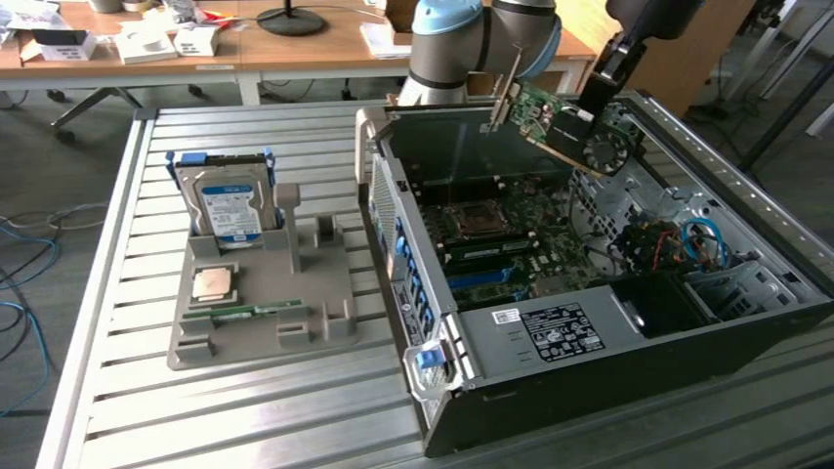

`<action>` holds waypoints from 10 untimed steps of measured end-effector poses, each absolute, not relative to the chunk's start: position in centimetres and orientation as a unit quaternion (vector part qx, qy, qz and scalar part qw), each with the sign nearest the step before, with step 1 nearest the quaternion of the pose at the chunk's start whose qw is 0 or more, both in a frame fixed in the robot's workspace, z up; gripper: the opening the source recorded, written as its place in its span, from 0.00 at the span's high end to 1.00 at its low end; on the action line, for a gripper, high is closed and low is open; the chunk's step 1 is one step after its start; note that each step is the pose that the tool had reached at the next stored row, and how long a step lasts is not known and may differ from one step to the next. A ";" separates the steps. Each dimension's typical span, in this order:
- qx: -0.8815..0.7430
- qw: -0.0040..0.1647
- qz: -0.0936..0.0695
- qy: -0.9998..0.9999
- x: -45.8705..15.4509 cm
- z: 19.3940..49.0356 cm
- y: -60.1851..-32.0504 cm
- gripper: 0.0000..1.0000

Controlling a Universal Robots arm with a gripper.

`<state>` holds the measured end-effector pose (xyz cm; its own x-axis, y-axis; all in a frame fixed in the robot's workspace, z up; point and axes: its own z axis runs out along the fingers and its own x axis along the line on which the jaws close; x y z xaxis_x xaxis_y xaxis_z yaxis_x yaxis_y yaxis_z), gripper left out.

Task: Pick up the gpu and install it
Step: 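Insert the gpu into the slot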

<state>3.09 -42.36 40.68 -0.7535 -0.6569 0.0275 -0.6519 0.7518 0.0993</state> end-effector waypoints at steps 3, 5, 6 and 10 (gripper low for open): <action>0.368 0.031 -0.041 -0.928 3.1 40.6 -42.4 0.74; 0.380 0.032 -0.041 -0.923 3.1 40.6 -42.4 0.74; 0.386 0.032 -0.041 -0.921 3.1 40.6 -42.4 0.74; 0.409 0.033 -0.040 -0.911 3.1 40.6 -42.4 0.74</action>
